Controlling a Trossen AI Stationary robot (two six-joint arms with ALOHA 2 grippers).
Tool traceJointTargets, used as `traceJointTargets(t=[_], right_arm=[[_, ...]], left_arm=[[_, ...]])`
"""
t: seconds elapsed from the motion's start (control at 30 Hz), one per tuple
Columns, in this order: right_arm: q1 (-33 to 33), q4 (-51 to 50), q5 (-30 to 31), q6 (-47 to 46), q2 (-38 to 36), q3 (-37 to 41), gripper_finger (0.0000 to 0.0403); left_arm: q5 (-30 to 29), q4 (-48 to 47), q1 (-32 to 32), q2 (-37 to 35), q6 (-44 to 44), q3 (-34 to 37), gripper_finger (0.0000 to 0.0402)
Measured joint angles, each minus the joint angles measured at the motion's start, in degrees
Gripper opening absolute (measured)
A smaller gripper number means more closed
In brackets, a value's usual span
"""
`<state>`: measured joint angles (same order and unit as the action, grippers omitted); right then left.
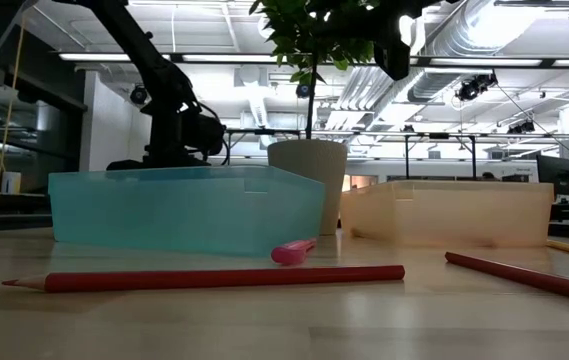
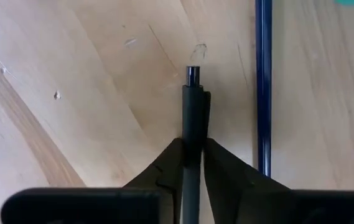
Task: Sort pens & pencils
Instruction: Put the black pen into the orange bin
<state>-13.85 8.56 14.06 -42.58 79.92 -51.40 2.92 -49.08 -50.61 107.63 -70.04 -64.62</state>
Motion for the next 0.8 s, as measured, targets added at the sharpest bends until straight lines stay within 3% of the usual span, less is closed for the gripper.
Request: traceJointTargets(t=[0.37, 0.8], right_arm=[[0.0, 0.13, 0.05, 0.58, 0.0, 0.0, 0.0099], [0.39, 0.22, 0.61, 4.1, -2.35, 0.0, 0.0099]], left_arm=[[-1.66, -1.73, -0.07, 0.46, 2.85, -3.86, 0.0031], [0.82, -8.85, 0.0, -1.48, 7.33, -8.03, 0.003]])
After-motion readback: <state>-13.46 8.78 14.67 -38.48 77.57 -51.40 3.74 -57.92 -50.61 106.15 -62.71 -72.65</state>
